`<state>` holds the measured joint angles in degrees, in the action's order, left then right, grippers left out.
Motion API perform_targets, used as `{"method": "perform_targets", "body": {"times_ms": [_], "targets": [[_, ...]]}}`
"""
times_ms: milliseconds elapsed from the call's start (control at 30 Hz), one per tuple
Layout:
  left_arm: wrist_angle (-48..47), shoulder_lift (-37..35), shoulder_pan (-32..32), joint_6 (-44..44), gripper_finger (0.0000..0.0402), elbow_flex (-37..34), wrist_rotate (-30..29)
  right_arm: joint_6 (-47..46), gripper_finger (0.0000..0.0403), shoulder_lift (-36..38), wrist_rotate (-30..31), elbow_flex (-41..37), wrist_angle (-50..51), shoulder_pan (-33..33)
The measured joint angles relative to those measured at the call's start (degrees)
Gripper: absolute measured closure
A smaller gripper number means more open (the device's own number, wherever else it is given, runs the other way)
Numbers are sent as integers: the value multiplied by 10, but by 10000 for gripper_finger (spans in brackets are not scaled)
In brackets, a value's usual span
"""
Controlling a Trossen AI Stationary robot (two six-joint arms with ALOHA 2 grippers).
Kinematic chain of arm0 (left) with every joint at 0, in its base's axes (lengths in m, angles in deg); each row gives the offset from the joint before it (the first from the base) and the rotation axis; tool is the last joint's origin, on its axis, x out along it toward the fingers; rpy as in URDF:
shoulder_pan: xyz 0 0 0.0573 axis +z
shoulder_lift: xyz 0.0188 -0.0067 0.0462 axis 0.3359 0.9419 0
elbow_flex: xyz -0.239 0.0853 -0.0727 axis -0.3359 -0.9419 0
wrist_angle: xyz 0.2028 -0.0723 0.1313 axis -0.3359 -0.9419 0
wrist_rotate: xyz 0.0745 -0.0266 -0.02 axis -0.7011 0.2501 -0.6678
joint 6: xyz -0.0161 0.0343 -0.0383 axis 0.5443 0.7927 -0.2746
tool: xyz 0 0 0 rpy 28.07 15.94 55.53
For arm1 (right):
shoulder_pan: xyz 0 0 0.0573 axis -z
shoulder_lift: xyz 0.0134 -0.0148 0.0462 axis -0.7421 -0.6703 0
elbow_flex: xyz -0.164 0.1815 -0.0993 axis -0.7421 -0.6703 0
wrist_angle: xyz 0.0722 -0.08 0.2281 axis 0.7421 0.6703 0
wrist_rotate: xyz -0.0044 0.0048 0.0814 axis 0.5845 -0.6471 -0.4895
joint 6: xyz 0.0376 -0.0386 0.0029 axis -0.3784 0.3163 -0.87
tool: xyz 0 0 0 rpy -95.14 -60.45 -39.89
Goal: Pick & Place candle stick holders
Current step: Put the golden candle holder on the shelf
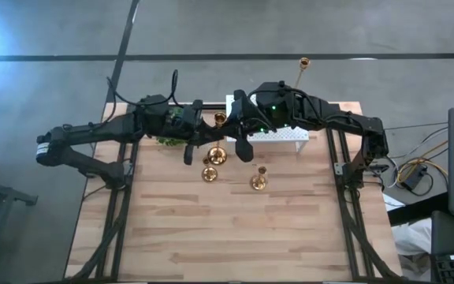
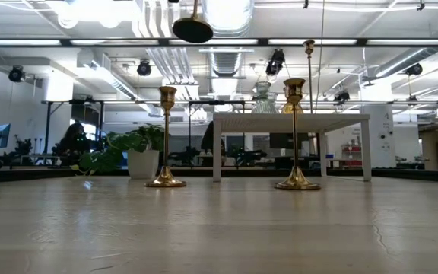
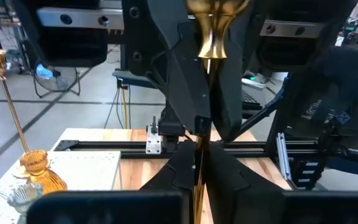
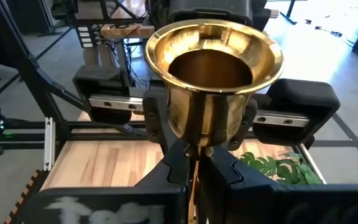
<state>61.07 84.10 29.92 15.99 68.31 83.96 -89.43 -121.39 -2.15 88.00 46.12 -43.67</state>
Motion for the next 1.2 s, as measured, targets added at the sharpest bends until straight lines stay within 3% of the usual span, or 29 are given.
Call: {"method": "perform_targets", "body": {"times_ms": [400,500,667,900,1033,1200], "targets": [[-8,-2,1,21,381,0,-9,-15,382,0,9,0,-1,4],[-11,-2,2,28,381,0,-17,-47,361,2,43,0,8,7],[-20,-5,5,34,381,0,-24,-50,310,25,51,-1,42,10],[-16,-7,18,40,381,0,-29,-88,245,86,86,0,148,12],[-10,-5,30,61,381,0,-42,-144,233,132,148,0,241,5],[42,11,56,79,381,0,-44,-220,244,183,321,-6,339,-41]]}}
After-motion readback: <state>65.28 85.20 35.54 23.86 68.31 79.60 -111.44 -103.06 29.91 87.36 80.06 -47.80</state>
